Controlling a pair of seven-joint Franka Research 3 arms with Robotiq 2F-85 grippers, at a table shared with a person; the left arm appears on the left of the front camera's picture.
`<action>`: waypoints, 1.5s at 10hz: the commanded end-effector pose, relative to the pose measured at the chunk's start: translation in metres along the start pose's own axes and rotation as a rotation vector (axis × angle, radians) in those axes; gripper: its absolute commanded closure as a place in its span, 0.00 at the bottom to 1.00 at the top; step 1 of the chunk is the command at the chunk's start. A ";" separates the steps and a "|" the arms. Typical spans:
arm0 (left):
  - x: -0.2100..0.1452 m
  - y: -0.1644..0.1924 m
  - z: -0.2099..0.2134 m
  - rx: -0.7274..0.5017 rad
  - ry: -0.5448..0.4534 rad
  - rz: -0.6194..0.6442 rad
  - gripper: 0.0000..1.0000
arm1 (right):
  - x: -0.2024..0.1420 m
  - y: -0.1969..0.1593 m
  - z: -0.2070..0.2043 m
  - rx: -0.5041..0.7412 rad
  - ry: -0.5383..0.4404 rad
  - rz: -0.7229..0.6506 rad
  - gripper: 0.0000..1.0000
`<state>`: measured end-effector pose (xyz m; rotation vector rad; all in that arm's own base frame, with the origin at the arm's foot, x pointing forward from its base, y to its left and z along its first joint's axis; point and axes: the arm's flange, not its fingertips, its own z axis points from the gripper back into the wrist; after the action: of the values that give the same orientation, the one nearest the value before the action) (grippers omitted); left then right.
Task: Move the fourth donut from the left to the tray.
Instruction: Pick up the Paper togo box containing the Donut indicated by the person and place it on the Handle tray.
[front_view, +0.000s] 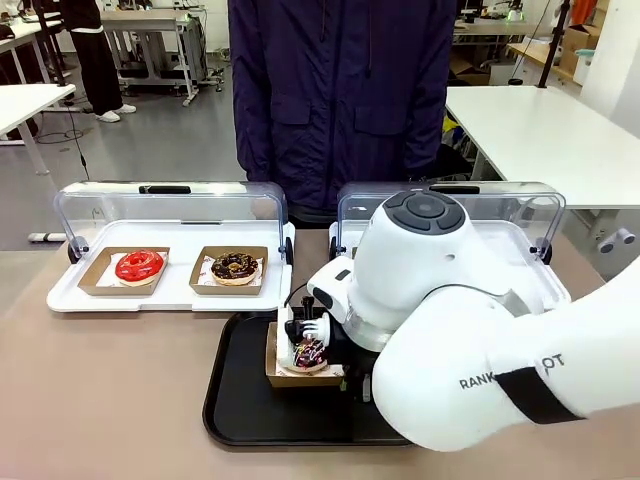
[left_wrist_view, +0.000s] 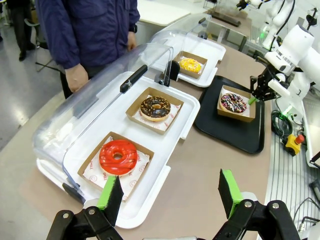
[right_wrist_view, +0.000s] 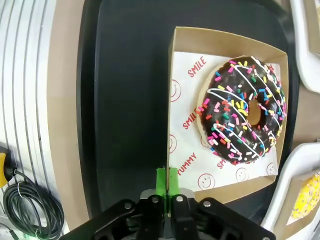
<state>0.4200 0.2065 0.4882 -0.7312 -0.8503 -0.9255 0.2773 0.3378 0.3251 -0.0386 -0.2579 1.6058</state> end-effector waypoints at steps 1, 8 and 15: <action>0.001 -0.001 0.000 -0.006 -0.007 -0.003 0.00 | -0.024 0.034 -0.008 -0.039 0.015 -0.018 0.98; 0.001 -0.001 0.000 -0.006 -0.007 -0.003 0.00 | -0.030 0.031 -0.014 -0.012 0.015 -0.036 0.98; 0.001 -0.001 0.000 -0.006 -0.007 -0.003 0.00 | -0.026 0.027 0.022 0.031 -0.026 -0.031 0.00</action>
<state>0.4200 0.2065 0.4882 -0.7312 -0.8503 -0.9255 0.2713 0.3422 0.3263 -0.0252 -0.2538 1.5669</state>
